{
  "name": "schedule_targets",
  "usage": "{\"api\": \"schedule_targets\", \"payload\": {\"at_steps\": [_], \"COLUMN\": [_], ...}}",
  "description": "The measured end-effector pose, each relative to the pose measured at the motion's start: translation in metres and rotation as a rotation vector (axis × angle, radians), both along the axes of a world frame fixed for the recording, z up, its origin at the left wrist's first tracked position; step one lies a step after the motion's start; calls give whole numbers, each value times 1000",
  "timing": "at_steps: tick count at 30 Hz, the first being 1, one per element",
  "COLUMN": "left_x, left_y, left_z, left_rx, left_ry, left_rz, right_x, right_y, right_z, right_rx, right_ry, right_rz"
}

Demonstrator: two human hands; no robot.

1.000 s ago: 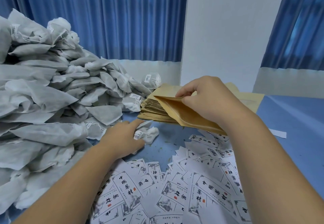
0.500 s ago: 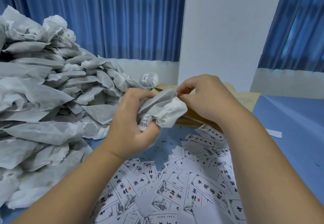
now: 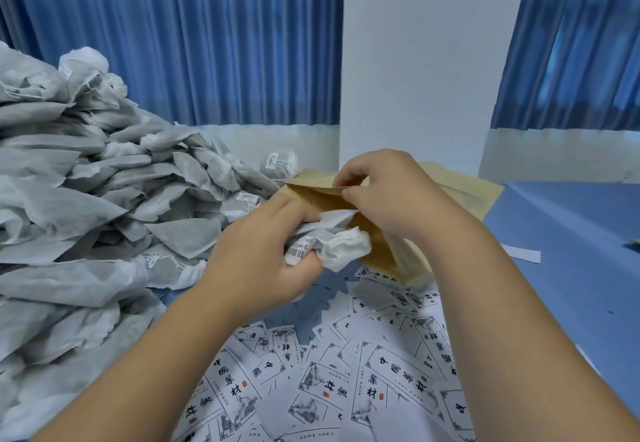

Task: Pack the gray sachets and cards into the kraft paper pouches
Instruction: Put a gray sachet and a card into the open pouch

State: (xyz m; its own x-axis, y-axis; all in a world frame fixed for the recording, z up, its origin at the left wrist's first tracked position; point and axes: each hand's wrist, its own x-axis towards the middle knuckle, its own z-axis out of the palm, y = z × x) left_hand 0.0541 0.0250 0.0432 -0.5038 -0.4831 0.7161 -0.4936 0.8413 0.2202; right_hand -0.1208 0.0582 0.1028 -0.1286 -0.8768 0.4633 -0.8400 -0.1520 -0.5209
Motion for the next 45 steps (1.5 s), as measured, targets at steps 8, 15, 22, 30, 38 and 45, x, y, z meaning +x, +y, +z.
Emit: {"api": "schedule_targets", "payload": {"at_steps": [8,15,22,30,38,45], "left_x": [-20,-30,-20,-24,-25,-8], "left_y": [10,19,10,9,14,12], "left_z": [20,14,21,13,22,27], "left_rx": [23,30,358,136,272,346], "left_ry": [-153,-118,221,144,-33,-290], "left_rz": [417,359,-165,85,113,-160], "right_x": [19,29,15,19,29,22], "right_y": [-2,-2,-1,-2,-7,-7], "right_z": [1,0,5,4,-4,-5], "right_rx": [12,-53,-149,-137,-130,-174], "right_ry": [63,87,48,19,101,97], "right_rz": [73,73,-49,14,38,-26]}}
